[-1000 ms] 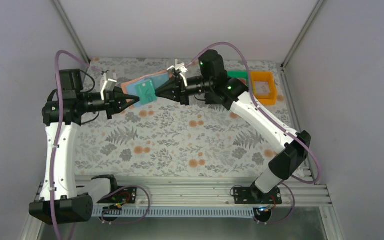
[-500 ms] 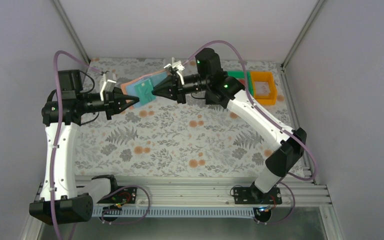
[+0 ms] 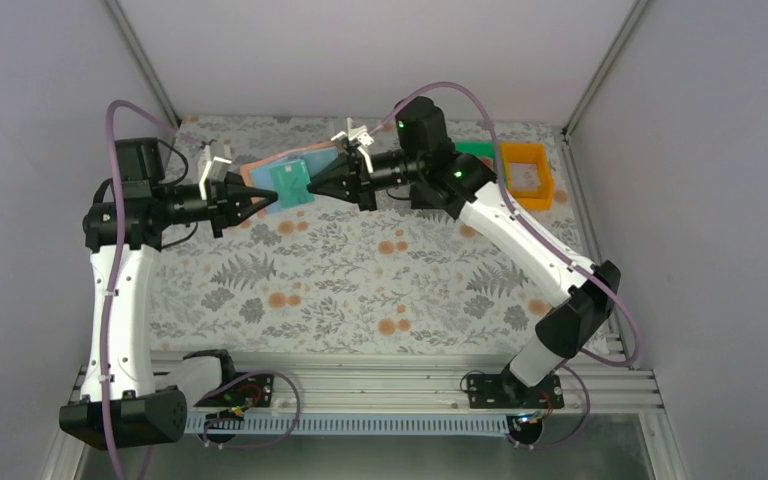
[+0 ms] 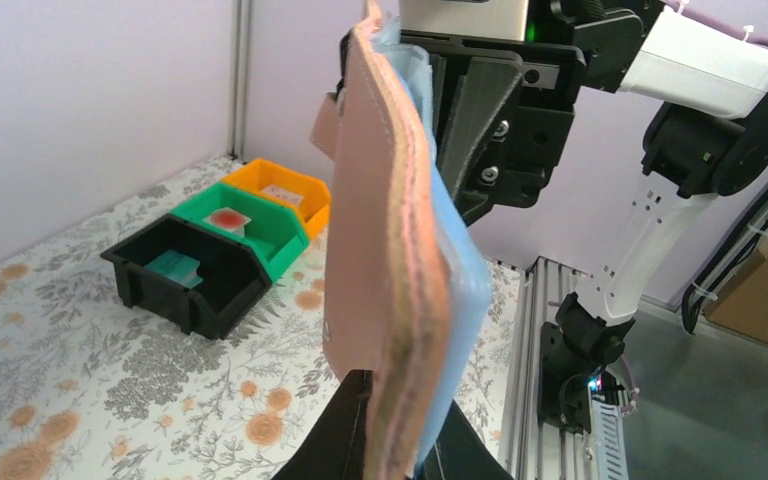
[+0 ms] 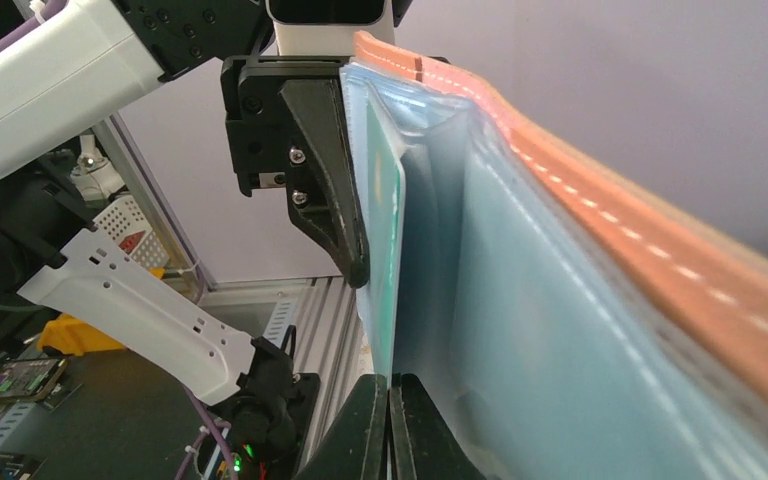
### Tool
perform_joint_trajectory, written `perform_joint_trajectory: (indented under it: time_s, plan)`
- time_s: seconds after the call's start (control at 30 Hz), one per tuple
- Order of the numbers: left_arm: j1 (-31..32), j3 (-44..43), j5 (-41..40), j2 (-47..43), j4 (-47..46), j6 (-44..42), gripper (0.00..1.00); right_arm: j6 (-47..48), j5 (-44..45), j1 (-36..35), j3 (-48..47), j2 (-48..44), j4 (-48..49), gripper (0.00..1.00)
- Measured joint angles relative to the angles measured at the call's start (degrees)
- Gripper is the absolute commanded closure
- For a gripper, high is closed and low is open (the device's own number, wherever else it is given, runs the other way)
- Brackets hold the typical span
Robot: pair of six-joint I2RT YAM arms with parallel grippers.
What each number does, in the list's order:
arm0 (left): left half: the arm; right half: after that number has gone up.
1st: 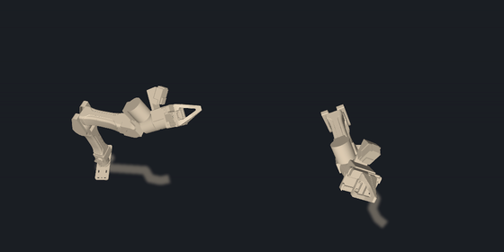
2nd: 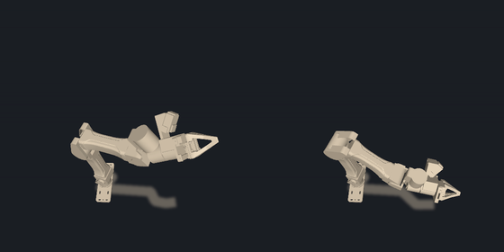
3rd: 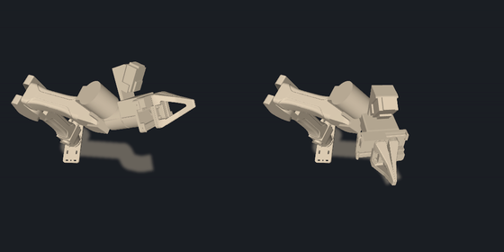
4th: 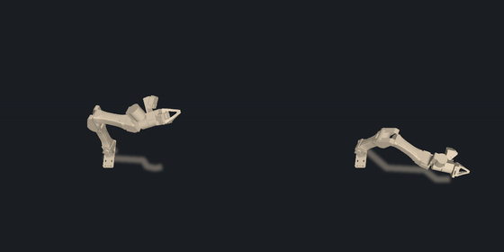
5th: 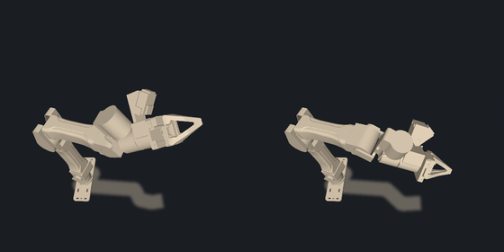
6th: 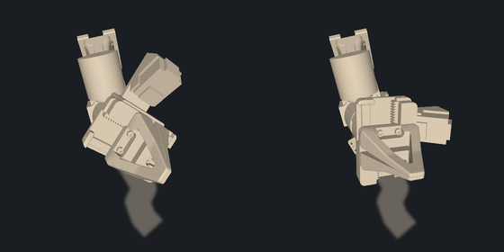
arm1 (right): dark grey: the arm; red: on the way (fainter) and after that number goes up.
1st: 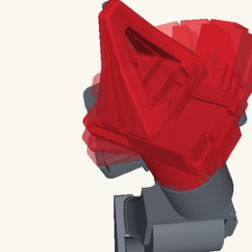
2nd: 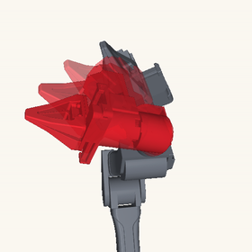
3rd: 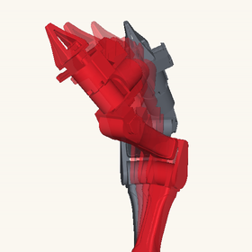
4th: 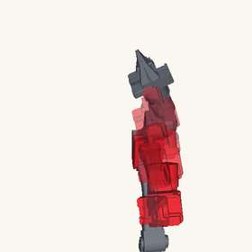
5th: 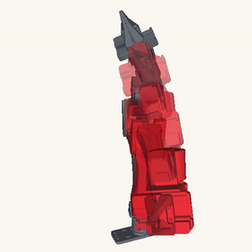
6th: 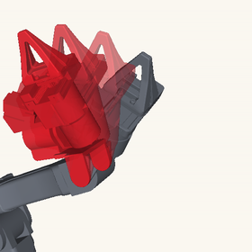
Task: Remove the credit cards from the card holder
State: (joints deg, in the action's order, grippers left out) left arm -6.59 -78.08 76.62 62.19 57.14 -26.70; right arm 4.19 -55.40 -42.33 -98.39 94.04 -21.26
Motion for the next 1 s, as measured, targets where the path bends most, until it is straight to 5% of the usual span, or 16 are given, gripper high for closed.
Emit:
perform_joint_trajectory:
  time_s: [1.0]
  plan:
    - [0.1, 0.0, -1.2, -0.2, -1.8, 1.2, 0.98, 6.6, 12.9, 2.9, 1.0, -8.4, -10.8, 0.96]
